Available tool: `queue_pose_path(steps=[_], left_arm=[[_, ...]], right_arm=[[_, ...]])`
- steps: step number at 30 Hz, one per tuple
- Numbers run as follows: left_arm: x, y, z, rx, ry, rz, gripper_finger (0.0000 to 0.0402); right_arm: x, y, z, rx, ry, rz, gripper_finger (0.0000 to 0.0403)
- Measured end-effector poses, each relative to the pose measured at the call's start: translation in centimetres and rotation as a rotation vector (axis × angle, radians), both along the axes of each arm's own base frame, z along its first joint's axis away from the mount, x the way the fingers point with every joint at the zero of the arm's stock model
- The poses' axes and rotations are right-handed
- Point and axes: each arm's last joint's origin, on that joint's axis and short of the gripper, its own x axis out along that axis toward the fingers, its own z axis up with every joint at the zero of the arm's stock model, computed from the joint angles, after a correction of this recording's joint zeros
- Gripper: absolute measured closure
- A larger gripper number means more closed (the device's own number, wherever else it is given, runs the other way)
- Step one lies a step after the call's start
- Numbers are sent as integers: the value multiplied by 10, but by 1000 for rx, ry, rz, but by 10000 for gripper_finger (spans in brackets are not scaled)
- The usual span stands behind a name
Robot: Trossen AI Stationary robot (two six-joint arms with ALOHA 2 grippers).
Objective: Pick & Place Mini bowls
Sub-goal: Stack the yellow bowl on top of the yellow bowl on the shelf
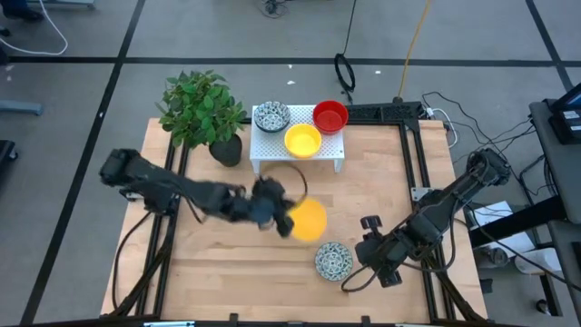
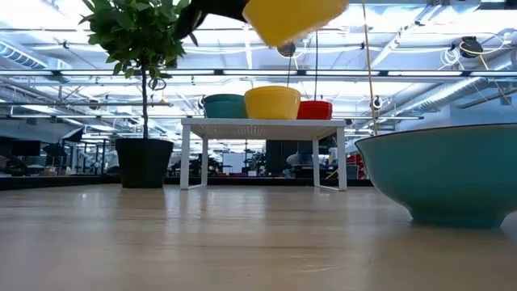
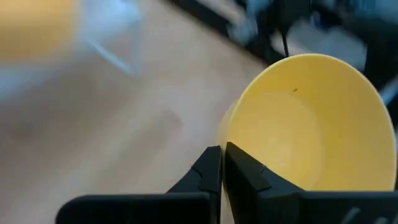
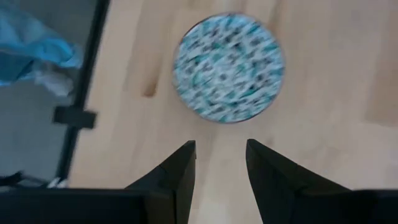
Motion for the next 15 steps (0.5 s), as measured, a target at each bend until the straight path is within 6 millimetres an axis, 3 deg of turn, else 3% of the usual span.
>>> queue_pose_path(steps=[6,15], left_arm=[[-11,60,39,113,-96,103,386],[-11,141,40,164,-76,250,386]], right_arm=[[1,-24,16,-42,-101,-57,271],[7,-77,37,-73,-205,-228,271]])
